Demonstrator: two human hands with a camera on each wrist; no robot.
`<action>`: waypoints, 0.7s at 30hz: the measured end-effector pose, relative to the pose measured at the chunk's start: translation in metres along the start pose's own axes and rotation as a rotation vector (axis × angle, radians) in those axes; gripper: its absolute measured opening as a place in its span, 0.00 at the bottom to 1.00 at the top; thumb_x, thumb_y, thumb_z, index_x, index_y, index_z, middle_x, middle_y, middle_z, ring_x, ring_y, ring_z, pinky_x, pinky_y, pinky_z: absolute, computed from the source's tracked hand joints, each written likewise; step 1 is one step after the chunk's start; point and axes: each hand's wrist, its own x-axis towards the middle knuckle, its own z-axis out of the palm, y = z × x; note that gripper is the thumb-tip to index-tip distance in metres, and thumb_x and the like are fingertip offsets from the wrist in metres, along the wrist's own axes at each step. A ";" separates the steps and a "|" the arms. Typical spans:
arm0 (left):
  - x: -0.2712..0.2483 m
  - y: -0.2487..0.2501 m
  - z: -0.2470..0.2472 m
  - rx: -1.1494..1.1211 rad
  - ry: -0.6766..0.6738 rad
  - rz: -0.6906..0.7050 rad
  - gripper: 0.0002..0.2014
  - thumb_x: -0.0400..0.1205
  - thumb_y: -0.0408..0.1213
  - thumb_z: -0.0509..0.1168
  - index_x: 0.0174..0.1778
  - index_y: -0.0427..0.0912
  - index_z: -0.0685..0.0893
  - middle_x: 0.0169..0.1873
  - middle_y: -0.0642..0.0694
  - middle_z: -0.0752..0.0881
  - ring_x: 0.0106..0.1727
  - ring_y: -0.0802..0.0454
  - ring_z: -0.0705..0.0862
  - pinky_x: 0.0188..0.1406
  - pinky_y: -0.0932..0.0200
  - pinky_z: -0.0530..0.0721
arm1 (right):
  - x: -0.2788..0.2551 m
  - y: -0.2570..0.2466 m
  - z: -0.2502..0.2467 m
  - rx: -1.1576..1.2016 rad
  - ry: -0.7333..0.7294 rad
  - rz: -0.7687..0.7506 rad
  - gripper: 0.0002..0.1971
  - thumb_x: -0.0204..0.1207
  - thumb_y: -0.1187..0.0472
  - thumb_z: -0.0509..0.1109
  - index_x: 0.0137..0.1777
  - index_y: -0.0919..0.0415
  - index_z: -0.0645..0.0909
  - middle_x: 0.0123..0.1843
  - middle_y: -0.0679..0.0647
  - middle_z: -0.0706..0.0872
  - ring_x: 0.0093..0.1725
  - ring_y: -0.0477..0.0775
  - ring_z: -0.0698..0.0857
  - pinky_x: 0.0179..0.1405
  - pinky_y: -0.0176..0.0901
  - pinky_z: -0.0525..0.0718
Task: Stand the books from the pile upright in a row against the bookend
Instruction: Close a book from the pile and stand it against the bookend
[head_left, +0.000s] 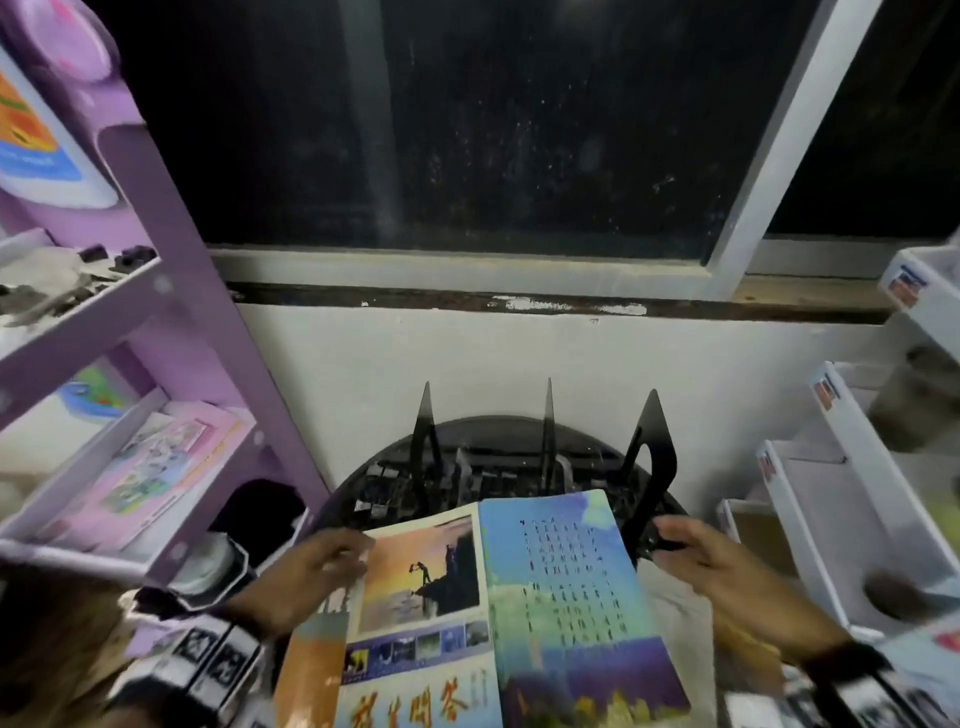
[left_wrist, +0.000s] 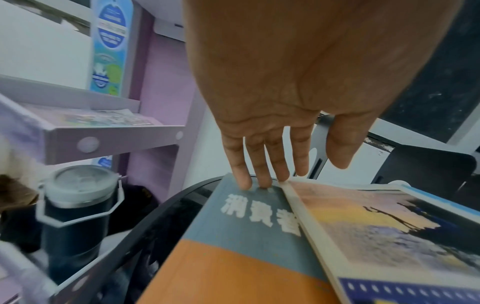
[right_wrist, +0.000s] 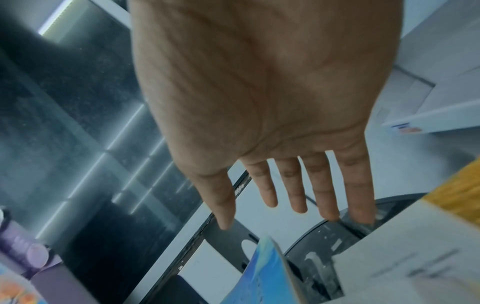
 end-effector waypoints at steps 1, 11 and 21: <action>0.007 0.004 0.000 0.078 -0.007 0.010 0.09 0.79 0.42 0.71 0.55 0.49 0.85 0.59 0.46 0.82 0.59 0.50 0.83 0.60 0.57 0.80 | 0.011 -0.006 0.003 -0.035 -0.008 -0.003 0.21 0.79 0.54 0.70 0.72 0.48 0.73 0.69 0.45 0.78 0.65 0.44 0.79 0.61 0.38 0.77; 0.035 0.013 0.023 0.273 -0.096 0.023 0.12 0.83 0.46 0.65 0.61 0.51 0.80 0.53 0.53 0.86 0.51 0.58 0.86 0.50 0.65 0.82 | 0.061 -0.003 0.034 -0.126 -0.089 -0.042 0.18 0.76 0.47 0.73 0.64 0.46 0.76 0.54 0.45 0.89 0.53 0.43 0.88 0.51 0.42 0.82; 0.040 0.008 0.023 0.284 -0.006 0.167 0.13 0.79 0.44 0.70 0.58 0.46 0.83 0.51 0.48 0.89 0.53 0.51 0.87 0.59 0.51 0.83 | 0.066 0.003 0.037 -0.252 -0.012 -0.138 0.31 0.69 0.52 0.80 0.70 0.55 0.72 0.53 0.55 0.88 0.52 0.57 0.90 0.56 0.57 0.87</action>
